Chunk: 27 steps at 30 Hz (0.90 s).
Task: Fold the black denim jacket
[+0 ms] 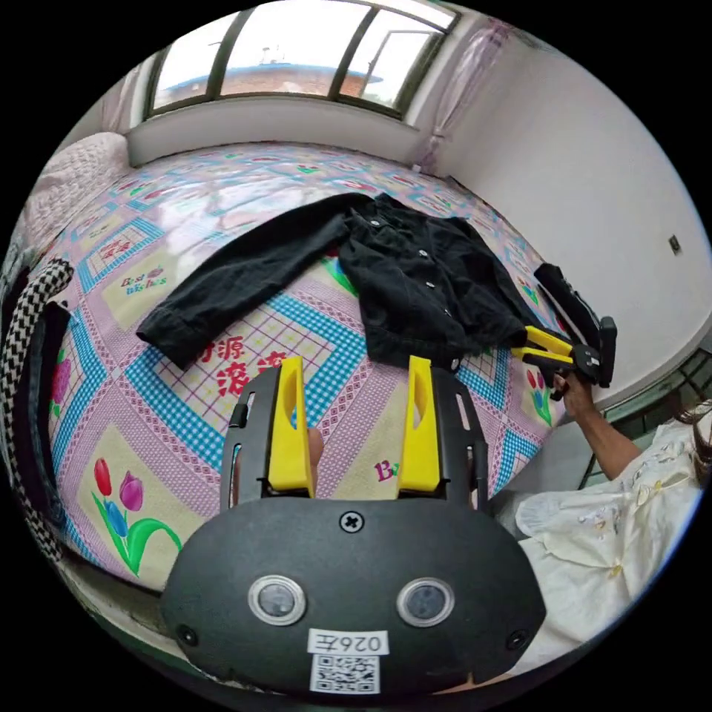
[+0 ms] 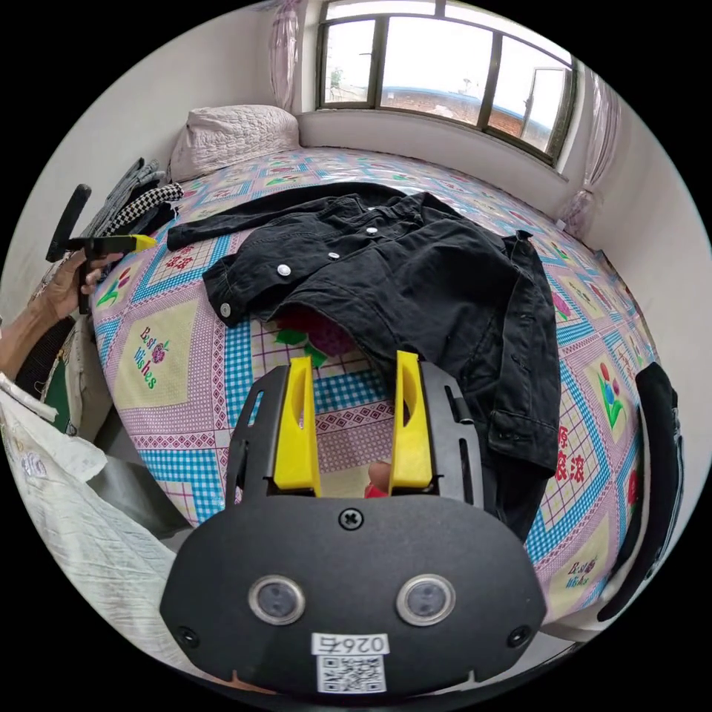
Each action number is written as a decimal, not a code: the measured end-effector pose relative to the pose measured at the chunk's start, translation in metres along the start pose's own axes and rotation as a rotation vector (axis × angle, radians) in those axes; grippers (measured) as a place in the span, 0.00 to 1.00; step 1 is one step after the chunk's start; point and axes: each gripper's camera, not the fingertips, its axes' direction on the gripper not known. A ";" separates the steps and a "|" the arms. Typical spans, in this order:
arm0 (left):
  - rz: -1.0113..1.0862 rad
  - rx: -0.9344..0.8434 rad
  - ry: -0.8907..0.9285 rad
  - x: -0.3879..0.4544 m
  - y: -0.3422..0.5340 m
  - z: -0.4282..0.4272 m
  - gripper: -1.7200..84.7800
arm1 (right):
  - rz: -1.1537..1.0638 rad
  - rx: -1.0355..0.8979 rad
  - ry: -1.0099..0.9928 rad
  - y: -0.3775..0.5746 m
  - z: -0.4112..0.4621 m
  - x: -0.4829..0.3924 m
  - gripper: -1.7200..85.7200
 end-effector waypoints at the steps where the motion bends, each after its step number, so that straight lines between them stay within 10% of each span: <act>1: 0.014 -0.006 0.016 0.005 -0.004 0.008 0.23 | -0.007 -0.015 0.018 -0.003 0.005 0.000 0.16; 9: 0.240 -0.252 -0.189 0.049 -0.042 0.086 0.04 | -0.039 -0.138 0.108 -0.021 0.045 -0.002 0.02; 27: -0.236 -0.042 0.428 -0.067 0.118 -0.029 0.01 | -0.159 -0.259 0.133 0.116 0.004 -0.072 0.01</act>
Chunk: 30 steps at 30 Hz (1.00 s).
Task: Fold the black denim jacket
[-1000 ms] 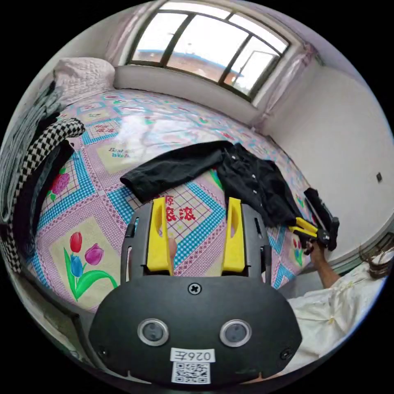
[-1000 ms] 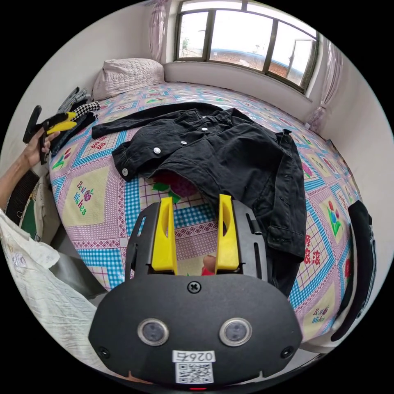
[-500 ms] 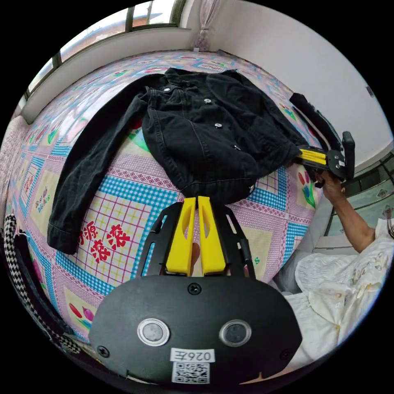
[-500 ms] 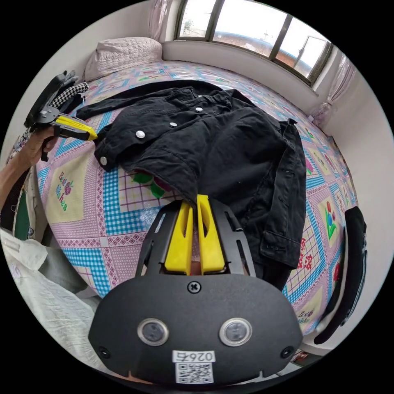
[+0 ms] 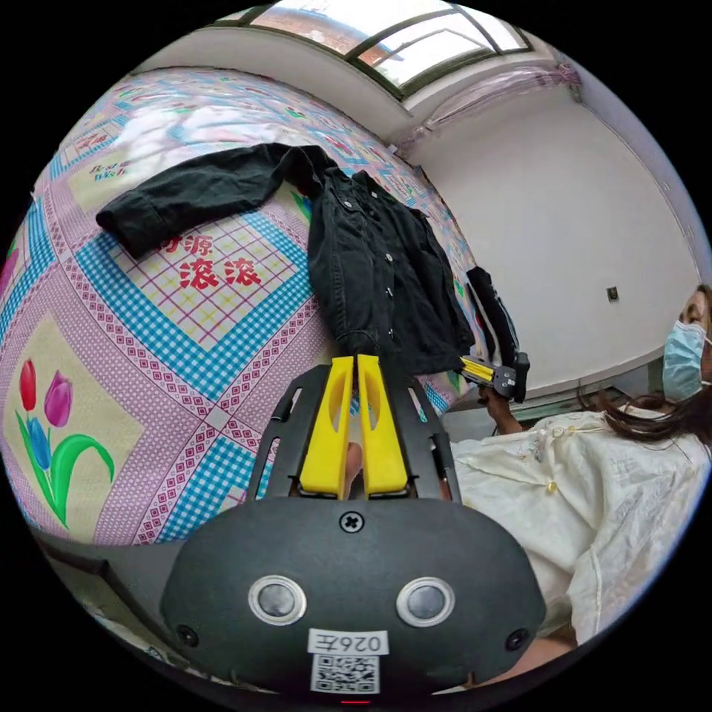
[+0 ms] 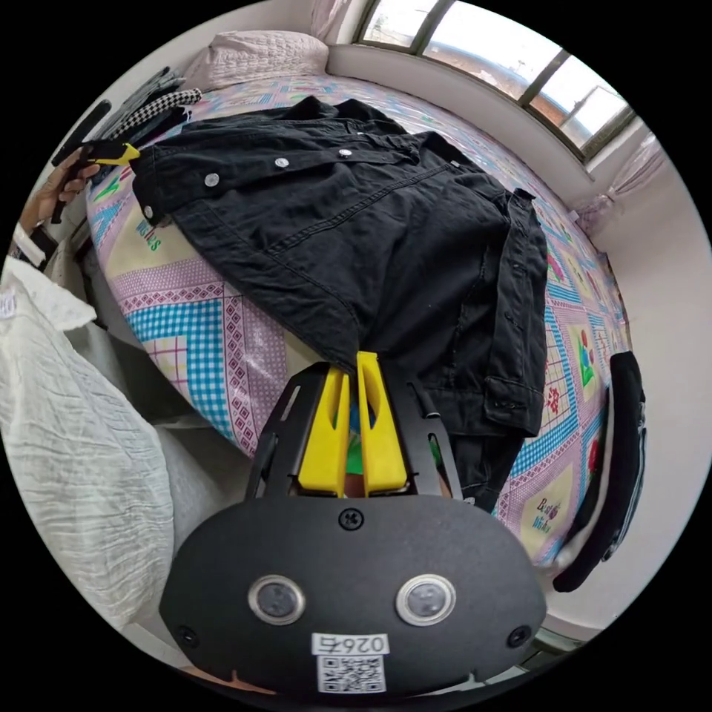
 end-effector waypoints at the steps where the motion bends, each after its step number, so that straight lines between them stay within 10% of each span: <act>1: -0.017 0.034 0.034 -0.005 0.005 -0.004 0.01 | -0.005 -0.002 0.031 0.005 -0.001 -0.007 0.01; 12: 0.268 0.514 0.127 0.052 0.038 -0.100 0.01 | 0.355 0.267 -0.110 0.083 -0.085 0.022 0.03; 19: 0.698 0.851 0.113 0.170 0.076 -0.152 0.01 | 0.542 0.996 -0.036 0.203 -0.243 0.042 0.06; 30: 1.219 1.118 0.663 0.224 0.122 -0.159 0.02 | 0.394 1.534 0.085 0.316 -0.352 0.000 0.02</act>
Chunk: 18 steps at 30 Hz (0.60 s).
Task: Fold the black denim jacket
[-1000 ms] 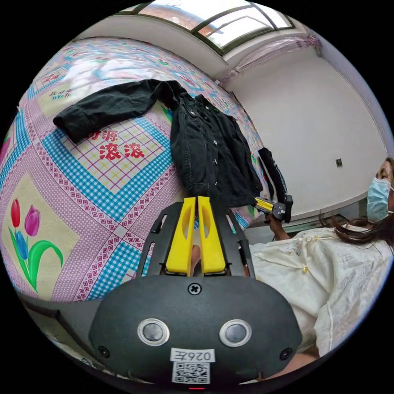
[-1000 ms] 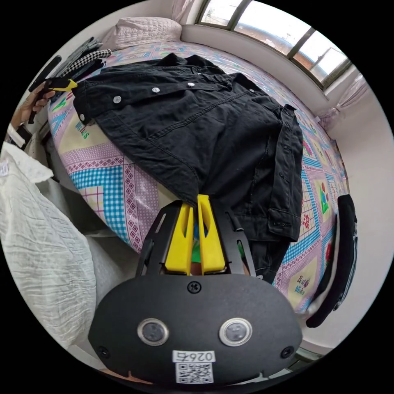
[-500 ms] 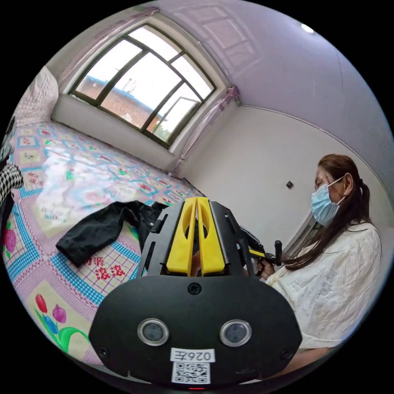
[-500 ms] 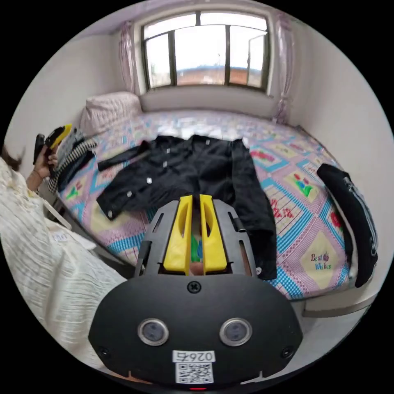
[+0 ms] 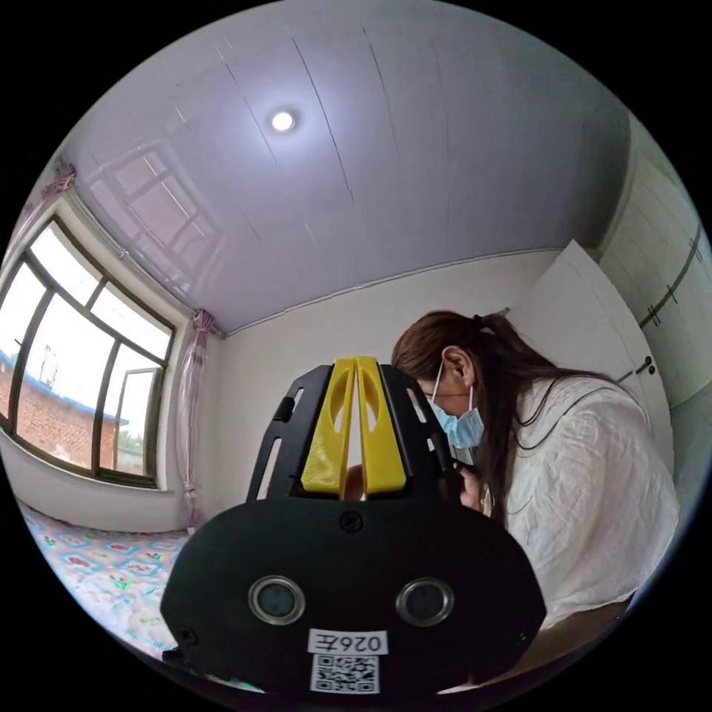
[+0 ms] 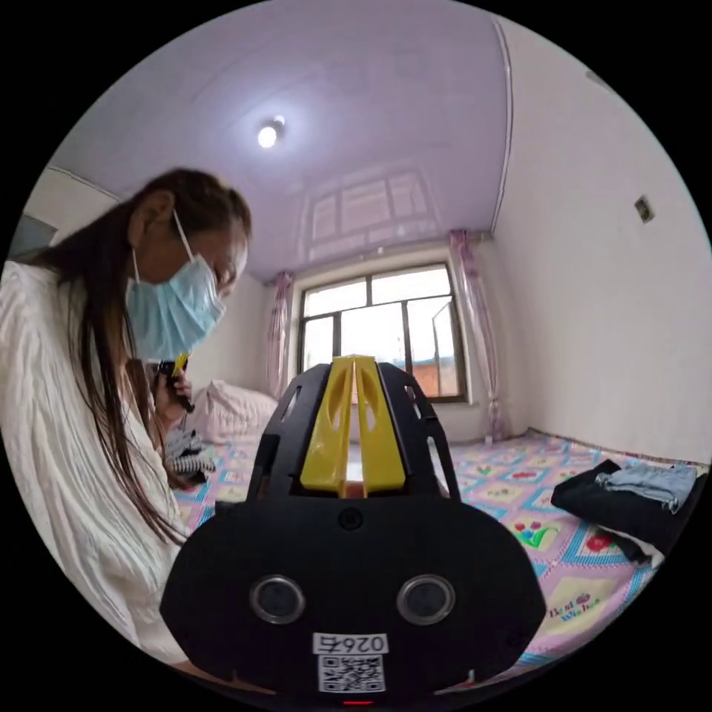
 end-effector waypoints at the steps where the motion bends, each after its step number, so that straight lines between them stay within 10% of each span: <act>1: 0.010 0.018 -0.012 0.002 0.000 -0.001 0.02 | -0.002 0.084 -0.006 -0.006 -0.014 0.001 0.02; 7: 0.079 -0.032 0.147 0.012 0.000 0.018 0.05 | -0.119 0.126 -0.022 -0.041 -0.030 -0.020 0.03; 10: 0.128 -0.231 -0.067 0.000 0.024 0.060 0.02 | -0.253 -0.107 0.118 -0.051 0.003 -0.028 0.01; 18: -0.453 -0.891 -0.198 -0.165 0.263 0.222 0.09 | 0.059 -0.624 0.348 0.062 0.078 0.081 0.02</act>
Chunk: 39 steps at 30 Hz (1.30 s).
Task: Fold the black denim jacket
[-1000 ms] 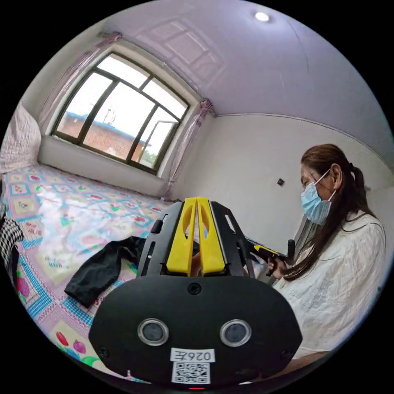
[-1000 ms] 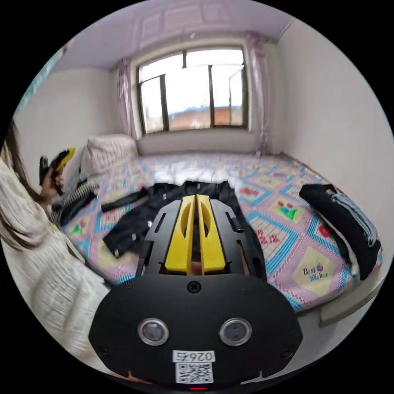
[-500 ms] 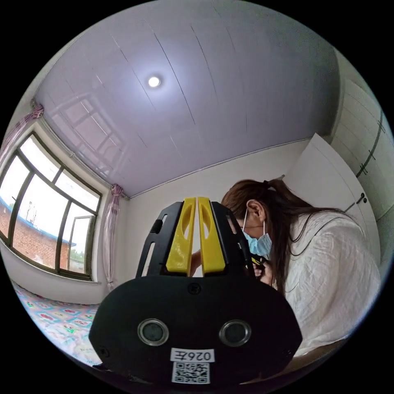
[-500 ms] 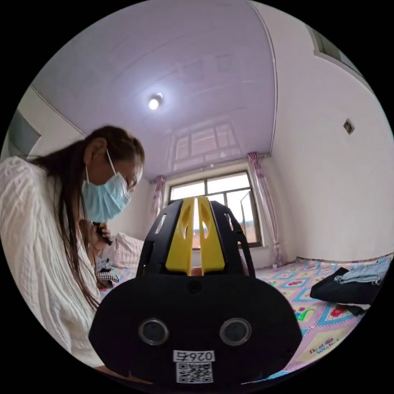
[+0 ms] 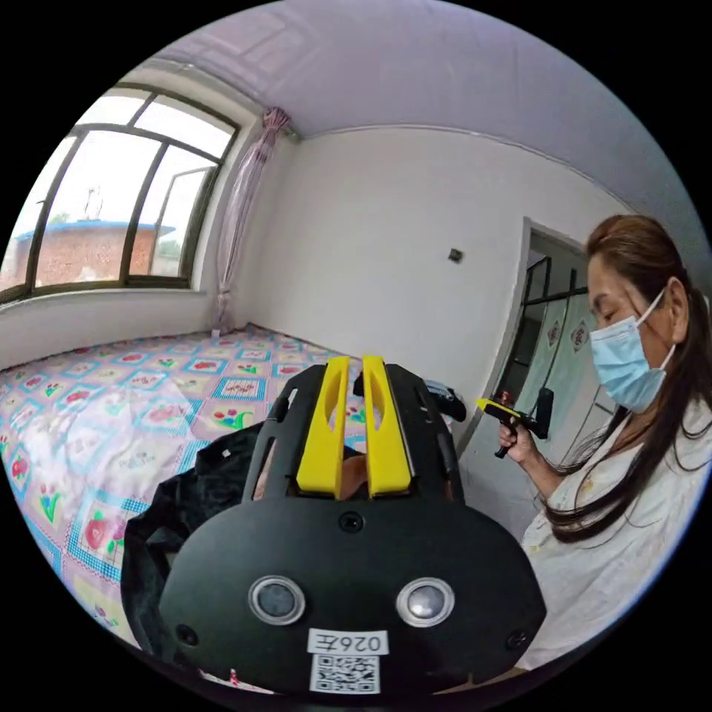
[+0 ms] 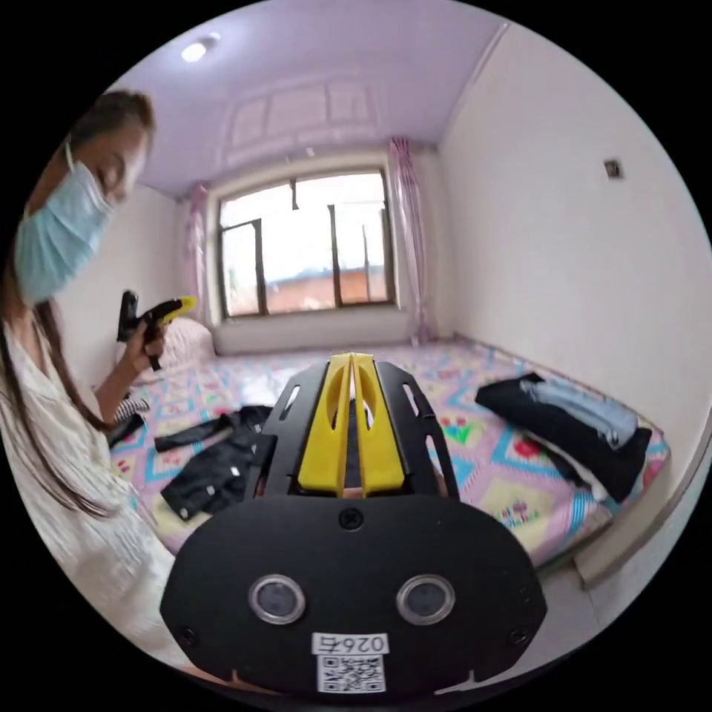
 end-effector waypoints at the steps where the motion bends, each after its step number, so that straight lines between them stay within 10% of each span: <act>1: -0.024 -0.055 -0.023 -0.012 0.001 0.024 0.11 | -0.010 -0.123 0.034 0.015 0.033 0.004 0.04; 7: -0.259 -0.459 0.032 -0.128 0.020 0.232 0.18 | -0.236 -0.567 0.066 0.076 0.160 0.005 0.09; 15: -0.384 -0.643 -0.066 -0.232 0.008 0.407 0.22 | -0.474 -0.673 -0.008 0.073 0.240 0.031 0.19; 20: -0.485 -0.668 0.095 -0.272 0.000 0.474 0.08 | -0.435 -0.673 -0.163 0.045 0.256 0.053 0.03; 32: -0.420 -0.339 0.355 -0.336 -0.053 0.430 0.01 | 0.177 -0.459 -0.400 -0.042 0.206 0.140 0.00; 39: -0.616 -0.433 0.274 -0.430 0.004 0.363 0.01 | 0.149 -0.389 -0.613 -0.076 0.181 0.029 0.01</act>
